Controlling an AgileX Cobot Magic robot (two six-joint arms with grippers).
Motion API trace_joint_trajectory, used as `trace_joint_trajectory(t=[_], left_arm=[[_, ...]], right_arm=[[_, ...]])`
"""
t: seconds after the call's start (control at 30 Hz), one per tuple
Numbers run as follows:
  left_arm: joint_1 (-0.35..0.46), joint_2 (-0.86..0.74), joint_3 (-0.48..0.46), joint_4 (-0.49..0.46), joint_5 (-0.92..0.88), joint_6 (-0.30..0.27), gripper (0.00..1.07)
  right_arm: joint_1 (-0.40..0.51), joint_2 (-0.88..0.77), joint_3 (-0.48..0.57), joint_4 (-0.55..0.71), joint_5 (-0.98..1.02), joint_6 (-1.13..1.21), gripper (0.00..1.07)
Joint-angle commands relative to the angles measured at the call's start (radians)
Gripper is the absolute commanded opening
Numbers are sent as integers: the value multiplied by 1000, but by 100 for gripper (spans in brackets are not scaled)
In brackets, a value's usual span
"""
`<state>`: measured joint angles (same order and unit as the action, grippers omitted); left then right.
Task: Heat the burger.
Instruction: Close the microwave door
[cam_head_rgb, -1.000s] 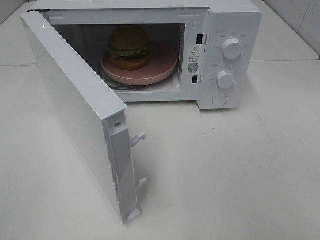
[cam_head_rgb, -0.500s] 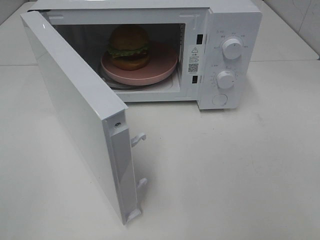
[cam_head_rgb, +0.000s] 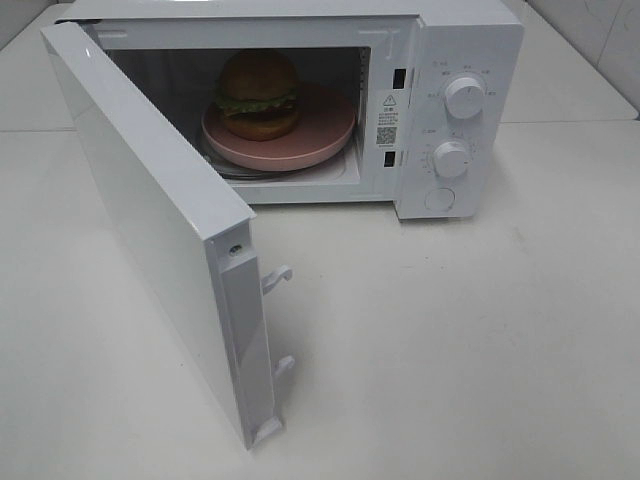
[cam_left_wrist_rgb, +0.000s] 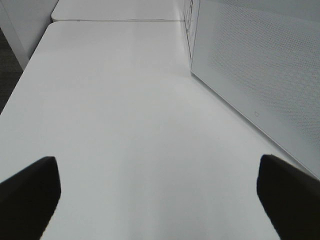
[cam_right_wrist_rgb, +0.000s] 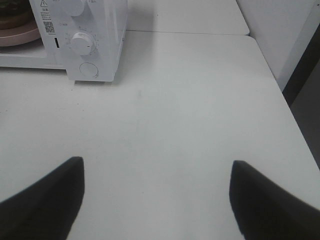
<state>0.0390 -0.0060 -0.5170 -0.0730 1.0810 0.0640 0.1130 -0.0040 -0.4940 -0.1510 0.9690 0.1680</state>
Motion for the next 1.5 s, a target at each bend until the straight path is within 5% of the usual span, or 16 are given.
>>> trace_joint_trajectory(t=[0.03,1.03,1.5], left_arm=[[2,-10,1,-9,-11,-2,100],[2,-10,-2,-26,-17,-2,100],[2,106,-47,-65,-231,-1,100]], right_arm=[[-6,-28,2,1,-6,-2,76],[-6,-28,2,1,-6,-2,76],[-6,-28,2,1,-6,-1,76]])
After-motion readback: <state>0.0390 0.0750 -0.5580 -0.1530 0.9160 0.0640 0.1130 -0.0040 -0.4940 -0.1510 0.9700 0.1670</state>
